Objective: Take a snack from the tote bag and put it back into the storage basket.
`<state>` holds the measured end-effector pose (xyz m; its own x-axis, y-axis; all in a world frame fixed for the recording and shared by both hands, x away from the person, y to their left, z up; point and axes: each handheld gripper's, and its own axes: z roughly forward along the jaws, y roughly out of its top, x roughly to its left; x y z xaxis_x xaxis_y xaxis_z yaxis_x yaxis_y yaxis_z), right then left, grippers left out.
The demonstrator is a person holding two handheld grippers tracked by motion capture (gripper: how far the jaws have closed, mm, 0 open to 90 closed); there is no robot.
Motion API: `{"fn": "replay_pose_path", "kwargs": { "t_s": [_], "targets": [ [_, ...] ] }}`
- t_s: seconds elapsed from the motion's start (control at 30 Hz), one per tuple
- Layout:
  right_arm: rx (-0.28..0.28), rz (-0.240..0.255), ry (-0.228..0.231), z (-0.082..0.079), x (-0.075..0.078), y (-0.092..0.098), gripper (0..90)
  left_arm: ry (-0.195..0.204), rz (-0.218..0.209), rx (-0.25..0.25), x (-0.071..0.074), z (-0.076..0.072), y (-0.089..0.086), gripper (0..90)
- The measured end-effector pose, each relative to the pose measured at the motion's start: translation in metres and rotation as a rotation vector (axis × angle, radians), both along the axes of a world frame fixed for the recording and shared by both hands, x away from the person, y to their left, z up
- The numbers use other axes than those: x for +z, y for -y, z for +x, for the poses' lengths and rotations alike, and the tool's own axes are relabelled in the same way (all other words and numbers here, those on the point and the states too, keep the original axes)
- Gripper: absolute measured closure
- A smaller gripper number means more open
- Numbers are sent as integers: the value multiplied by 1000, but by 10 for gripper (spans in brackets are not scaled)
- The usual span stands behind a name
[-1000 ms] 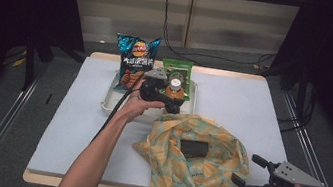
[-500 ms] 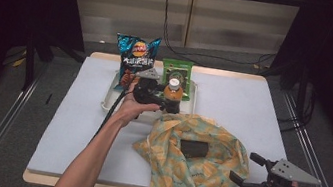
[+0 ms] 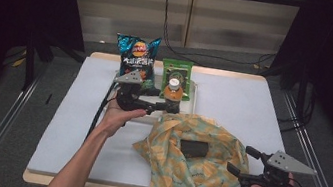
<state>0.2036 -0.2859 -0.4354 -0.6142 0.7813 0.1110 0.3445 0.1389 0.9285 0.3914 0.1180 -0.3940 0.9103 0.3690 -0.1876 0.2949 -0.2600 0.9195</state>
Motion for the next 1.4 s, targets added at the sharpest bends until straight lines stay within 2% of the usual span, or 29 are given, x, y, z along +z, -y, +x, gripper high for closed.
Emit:
{"fn": "replay_pose_path", "kwargs": {
  "t_s": [0.1,0.17,0.2,0.33,0.4,0.43,0.53,0.67,0.7,0.73,0.83,0.87,0.9,0.93,1.0,1.07,1.17,1.3,1.4],
  "targets": [
    [-4,-2,-2,4,4,-1,118,16,6,-35,6,-14,5,388],
    [-4,-1,-2,7,8,-3,135,30,31,-40,8,-28,9,378],
    [-4,-1,-2,7,8,-3,135,30,31,-40,8,-28,9,356],
    [31,-9,0,20,17,-12,234,34,48,-47,11,-45,8,348],
    [39,-16,3,26,20,-16,252,44,38,-69,12,-53,7,366],
    [48,-15,0,31,23,-18,296,49,32,-80,13,-59,3,476],
    [65,-17,-7,38,23,-23,342,34,11,-109,12,-66,-3,565],
    [78,-12,-5,44,16,-29,405,20,15,-126,4,-76,-3,582],
    [75,-14,-5,45,13,-31,417,5,22,-133,-4,-80,1,574],
    [76,-20,-7,46,11,-32,426,2,45,-140,-8,-81,4,567],
    [75,-28,-14,47,9,-33,431,-10,63,-144,-15,-81,9,563],
    [73,-28,-10,46,9,-33,445,-8,67,-151,-17,-81,11,593],
    [73,-28,-7,46,10,-32,450,0,98,-154,-21,-80,17,601],
    [74,-26,-4,46,10,-31,451,0,98,-154,-21,-80,17,609],
    [73,-25,-9,45,8,-29,451,-6,129,-139,-27,-79,24,557],
    [61,-29,-17,45,6,-27,447,-10,150,-122,-31,-78,27,464],
    [63,-32,-25,45,3,-28,430,-8,168,-120,-37,-78,29,421],
    [62,-45,-37,47,0,-30,417,-14,202,-131,-46,-78,28,436],
    [65,-50,-42,46,-1,-32,411,4,241,-116,-49,-79,28,533]
  ]
}}
